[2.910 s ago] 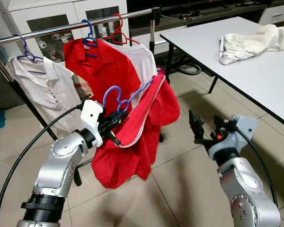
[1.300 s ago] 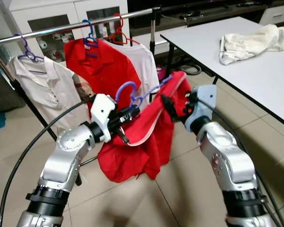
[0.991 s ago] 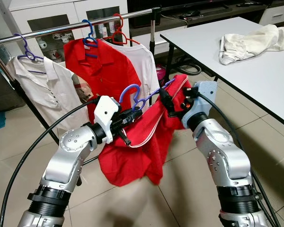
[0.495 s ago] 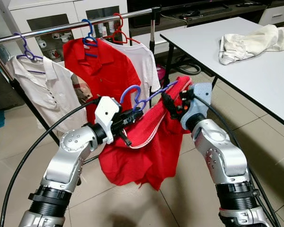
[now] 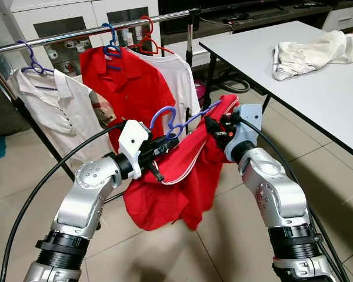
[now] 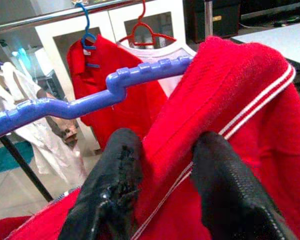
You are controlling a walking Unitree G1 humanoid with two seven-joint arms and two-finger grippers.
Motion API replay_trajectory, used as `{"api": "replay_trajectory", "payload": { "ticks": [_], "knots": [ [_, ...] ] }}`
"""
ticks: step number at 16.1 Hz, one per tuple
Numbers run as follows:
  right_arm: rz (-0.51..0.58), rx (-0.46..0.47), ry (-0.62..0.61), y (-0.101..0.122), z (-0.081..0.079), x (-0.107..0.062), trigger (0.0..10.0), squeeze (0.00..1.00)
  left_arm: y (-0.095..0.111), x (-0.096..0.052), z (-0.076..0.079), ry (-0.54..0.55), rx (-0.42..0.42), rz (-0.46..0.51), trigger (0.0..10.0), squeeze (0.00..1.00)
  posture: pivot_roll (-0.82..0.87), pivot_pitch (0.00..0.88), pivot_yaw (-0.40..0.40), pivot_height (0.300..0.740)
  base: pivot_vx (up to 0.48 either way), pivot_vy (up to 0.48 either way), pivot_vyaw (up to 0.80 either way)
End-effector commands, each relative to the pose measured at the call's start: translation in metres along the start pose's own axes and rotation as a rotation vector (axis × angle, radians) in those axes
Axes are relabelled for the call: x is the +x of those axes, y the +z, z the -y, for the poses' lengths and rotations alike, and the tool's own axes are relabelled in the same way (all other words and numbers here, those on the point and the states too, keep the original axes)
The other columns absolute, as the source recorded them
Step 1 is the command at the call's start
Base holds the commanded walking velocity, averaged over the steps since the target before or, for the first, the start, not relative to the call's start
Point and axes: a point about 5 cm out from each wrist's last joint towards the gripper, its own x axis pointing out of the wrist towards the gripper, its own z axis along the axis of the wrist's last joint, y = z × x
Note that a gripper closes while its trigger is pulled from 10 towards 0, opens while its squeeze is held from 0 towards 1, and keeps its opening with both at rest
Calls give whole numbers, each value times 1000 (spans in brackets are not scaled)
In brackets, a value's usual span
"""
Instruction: Hang hanger
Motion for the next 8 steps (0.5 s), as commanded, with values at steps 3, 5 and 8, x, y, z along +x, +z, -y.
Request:
{"api": "replay_trajectory", "payload": {
  "ticks": [3, 5, 8],
  "knots": [
    [7, 5, -16, 1, 2, 2, 2314, 0, 10, 1, 1, -17, 33, 48, 0, 0, -200, 0, 39, 740, 0, 0, 0],
    [2, 9, -20, 1, 3, 2, 1451, 0, 10, 1, 1, -17, 35, 46, 0, 0, -199, 0, 38, 740, 0, 0, 0],
    [0, 11, -24, 0, 4, 2, 0, 0, 10, 1, 1, -18, 37, 45, 0, 0, -201, 0, 37, 740, 0, 0, 0]
  ]
}}
